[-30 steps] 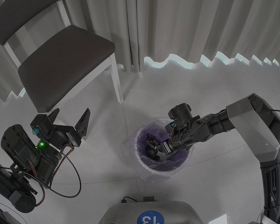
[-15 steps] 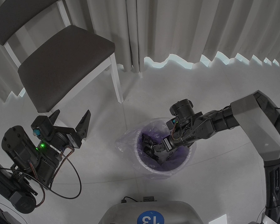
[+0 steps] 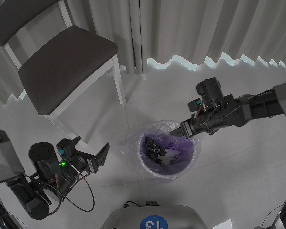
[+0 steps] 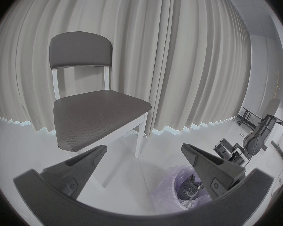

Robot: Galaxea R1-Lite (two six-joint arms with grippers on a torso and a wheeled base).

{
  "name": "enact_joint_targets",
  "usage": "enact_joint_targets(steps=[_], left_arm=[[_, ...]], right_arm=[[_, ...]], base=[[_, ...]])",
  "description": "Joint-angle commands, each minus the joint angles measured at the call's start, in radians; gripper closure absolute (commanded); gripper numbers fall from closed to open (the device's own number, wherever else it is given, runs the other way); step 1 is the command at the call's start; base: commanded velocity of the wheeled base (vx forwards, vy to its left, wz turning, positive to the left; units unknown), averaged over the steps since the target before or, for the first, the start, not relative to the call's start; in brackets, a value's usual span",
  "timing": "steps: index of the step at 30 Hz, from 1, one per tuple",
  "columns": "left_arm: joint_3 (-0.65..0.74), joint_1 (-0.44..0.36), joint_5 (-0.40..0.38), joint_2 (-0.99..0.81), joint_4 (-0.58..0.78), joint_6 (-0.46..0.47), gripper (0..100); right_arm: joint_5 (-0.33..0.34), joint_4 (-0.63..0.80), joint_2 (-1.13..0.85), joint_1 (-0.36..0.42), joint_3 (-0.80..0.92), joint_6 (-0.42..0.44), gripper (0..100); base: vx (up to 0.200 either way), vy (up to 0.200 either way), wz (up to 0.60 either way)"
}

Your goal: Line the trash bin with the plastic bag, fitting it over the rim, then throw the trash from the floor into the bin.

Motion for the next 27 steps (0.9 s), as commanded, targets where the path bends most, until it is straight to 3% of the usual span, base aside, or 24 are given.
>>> enact_joint_targets(steps=[1,4,10,15,19,27], left_arm=[[-0.094,0.062,-0.116,0.242,-0.005,0.006,0],[-0.223,0.088,-0.157,0.394,0.030,0.015,0],[-0.362,0.109,-0.211,0.468,0.148,0.014,0],[-0.531,0.137,-0.280,0.489,0.365,0.005,0],[-0.644,0.143,-0.301,0.541,0.415,0.005,0],[-0.966,0.146,-0.301,0.669,0.668,0.014,0]], right_arm=[[-0.003,-0.004,-0.224,-0.071,0.125,0.013,0],[0.003,-0.014,-0.369,-0.112,0.246,0.025,0],[-0.009,-0.038,-0.512,-0.151,0.332,0.028,0],[-0.009,-0.046,-0.639,-0.155,0.392,0.050,0],[-0.011,-0.046,-0.658,-0.155,0.418,0.050,0],[-0.008,-0.046,-0.650,-0.183,0.444,0.050,0]], base=[[0.000,0.000,0.00],[0.000,0.000,0.00],[0.000,0.000,0.00],[0.000,0.000,0.00],[0.000,0.000,0.00],[0.000,0.000,0.00]])
